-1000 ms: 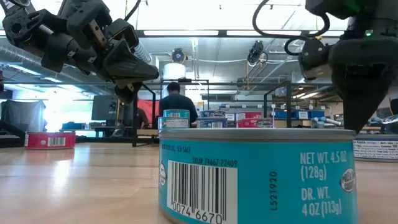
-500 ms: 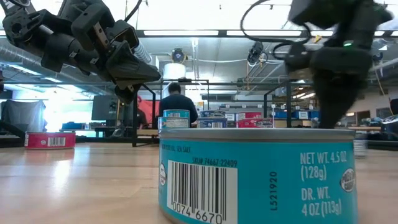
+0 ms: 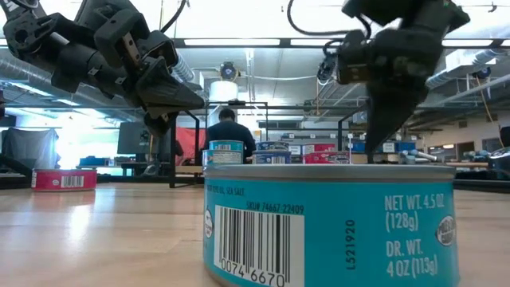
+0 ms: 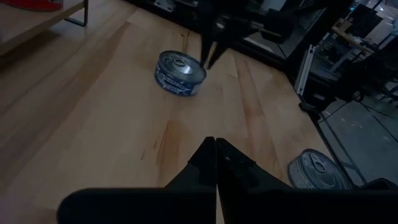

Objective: Stack canned seafood by type on shelf
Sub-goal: Stack the middle right blue tuna can on top of the other blue tuna can on the shelf, then stack the middle right blue tuna can on the top of the other blue tuna can on the shelf

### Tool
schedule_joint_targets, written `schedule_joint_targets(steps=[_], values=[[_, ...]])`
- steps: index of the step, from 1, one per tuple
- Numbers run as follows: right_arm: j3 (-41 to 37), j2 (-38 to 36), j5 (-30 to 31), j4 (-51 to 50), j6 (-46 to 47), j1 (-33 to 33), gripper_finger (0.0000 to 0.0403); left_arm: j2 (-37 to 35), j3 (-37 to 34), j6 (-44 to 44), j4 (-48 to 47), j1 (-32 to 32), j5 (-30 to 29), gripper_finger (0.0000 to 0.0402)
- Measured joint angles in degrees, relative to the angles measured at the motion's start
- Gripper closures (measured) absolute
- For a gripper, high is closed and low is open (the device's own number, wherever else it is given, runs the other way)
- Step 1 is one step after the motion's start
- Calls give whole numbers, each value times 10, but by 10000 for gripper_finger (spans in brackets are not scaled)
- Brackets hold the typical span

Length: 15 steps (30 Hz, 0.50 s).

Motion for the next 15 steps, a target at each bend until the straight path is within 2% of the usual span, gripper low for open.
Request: schedule_joint_targets(steps=[8,15], values=[[7,19,56,-40,-28,56,281,0,0,0,-4,0,-2,400],[11,84,125,-34,-63,93,287,0,0,0,-11,0,-6,400]])
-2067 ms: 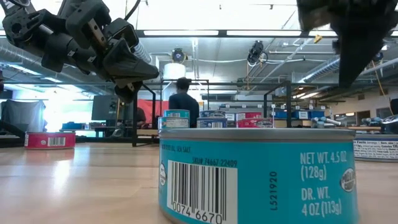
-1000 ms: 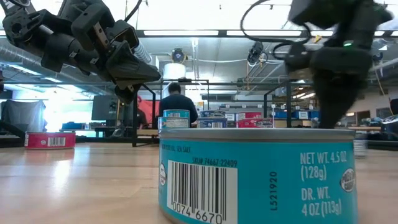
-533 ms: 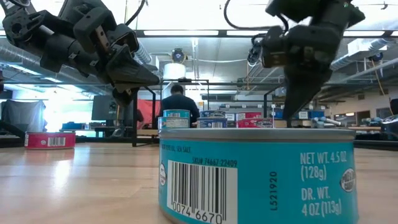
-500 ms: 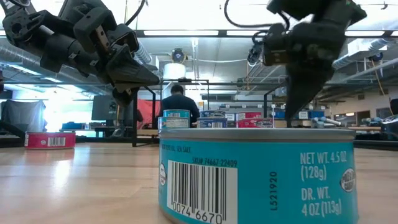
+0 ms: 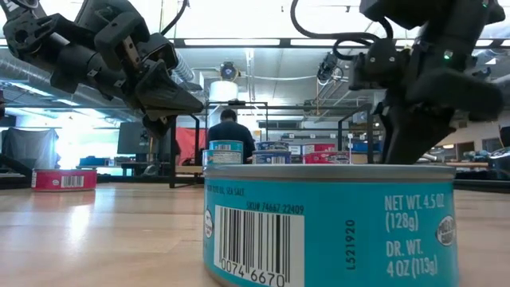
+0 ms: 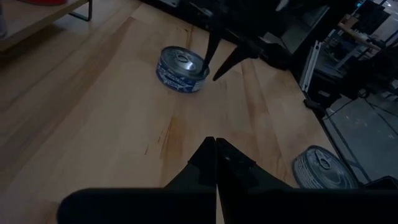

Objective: Stack canned seafood by type on shelf
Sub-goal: Stack the middle right blue tuna can on the top of the other blue tuna can on the shelf

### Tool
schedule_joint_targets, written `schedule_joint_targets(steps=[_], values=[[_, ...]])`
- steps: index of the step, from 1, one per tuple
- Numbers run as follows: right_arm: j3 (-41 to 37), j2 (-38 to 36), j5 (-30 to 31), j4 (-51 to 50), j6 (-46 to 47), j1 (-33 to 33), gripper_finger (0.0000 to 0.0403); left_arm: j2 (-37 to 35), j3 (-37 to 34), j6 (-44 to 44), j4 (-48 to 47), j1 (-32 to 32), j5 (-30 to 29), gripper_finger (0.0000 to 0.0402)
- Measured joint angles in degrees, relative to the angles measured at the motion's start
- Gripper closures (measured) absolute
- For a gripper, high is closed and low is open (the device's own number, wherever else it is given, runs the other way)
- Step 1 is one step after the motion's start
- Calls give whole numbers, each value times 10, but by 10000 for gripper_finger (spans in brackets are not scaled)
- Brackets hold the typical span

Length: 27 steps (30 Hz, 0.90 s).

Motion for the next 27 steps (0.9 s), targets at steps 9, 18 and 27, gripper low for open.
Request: schedule_joint_targets(steps=[9,18,27], values=[[-1,12,55,-4,-40,5,393,0,0,-2,0,0,0,400],[62,-4,6,-35,-62,-38,399,0,0,-2,-1,0,-5,400],[131,-5,-79,-42,-86,-92,401,0,0,-2,1,0,-8,400]])
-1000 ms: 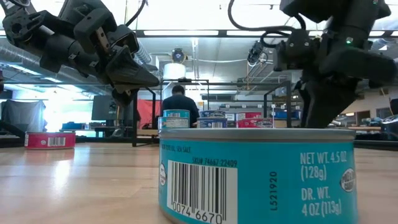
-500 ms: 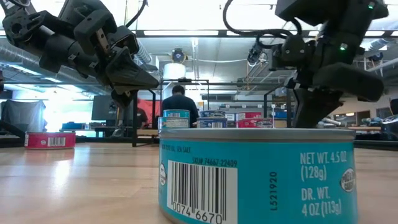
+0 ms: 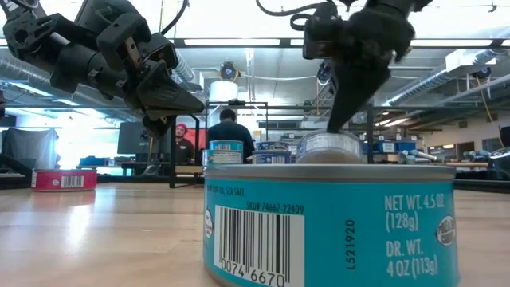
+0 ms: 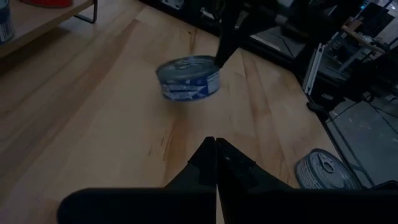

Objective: Stack canned seafood by type on shelf
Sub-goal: Stack the middle right blue tuna can on the top of the other blue tuna can on the shelf

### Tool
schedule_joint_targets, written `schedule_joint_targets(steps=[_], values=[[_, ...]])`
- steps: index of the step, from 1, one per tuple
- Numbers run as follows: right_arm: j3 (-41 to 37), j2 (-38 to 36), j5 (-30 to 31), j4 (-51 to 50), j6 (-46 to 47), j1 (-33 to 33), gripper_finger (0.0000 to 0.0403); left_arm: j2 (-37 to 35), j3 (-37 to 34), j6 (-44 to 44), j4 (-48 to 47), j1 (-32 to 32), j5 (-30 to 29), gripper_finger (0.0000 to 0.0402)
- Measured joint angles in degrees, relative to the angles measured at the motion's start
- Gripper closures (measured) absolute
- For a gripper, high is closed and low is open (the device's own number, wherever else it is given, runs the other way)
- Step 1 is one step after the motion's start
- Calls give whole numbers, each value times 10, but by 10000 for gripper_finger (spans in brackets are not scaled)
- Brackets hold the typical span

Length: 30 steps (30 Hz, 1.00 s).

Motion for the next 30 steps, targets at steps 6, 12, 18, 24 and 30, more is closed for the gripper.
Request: schedule_joint_targets(steps=[6,12,18,24,30], values=[[23,-1,-172,51,71,-36,402,0,0,0,7,0,1,400],[-6,-1,-316,157,201,-51,402,0,0,0,25,0,2,400],[-57,-1,-344,187,268,-65,402,0,0,0,25,0,2,400],[-105,-1,-386,232,327,-82,403,0,0,-1,25,0,9,400],[-122,-2,-393,249,339,-95,402,0,0,-4,24,0,8,400]])
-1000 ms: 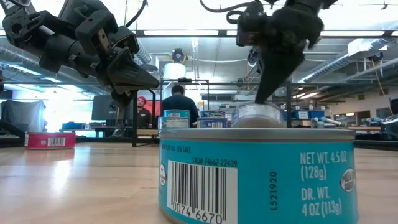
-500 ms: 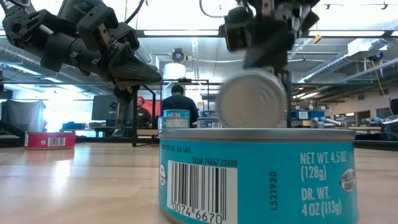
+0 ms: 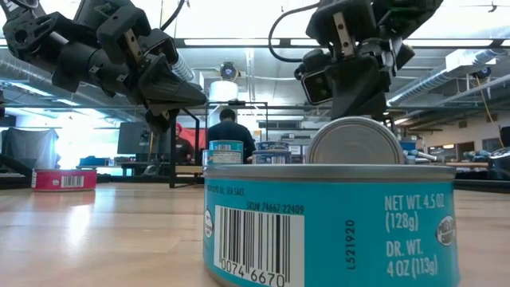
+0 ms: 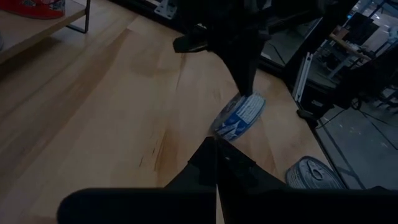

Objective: Stack canned seafood by type on shelf
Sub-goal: Stack the middle right blue tuna can on the top of the other blue tuna can on the shelf

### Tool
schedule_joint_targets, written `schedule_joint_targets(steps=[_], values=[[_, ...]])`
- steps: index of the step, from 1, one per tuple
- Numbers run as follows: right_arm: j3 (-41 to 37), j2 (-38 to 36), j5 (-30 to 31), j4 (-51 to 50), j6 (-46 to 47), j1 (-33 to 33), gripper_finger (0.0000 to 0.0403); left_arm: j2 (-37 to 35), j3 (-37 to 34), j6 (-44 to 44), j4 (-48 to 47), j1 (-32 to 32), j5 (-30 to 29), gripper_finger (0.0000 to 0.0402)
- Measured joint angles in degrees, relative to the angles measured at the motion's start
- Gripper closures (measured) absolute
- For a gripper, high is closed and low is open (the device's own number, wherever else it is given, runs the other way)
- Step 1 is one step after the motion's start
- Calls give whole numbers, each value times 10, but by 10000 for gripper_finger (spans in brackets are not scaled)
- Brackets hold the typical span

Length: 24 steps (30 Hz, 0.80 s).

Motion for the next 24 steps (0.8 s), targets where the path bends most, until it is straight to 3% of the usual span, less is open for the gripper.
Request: schedule_joint_targets(steps=[6,14,24], values=[[0,0,22,-4,-10,-12,367,0,0,-1,0,0,0,400],[30,0,71,-49,-58,-15,275,0,0,-11,-1,0,0,400],[202,-1,193,-306,-156,16,154,0,0,-11,-1,0,0,400]])
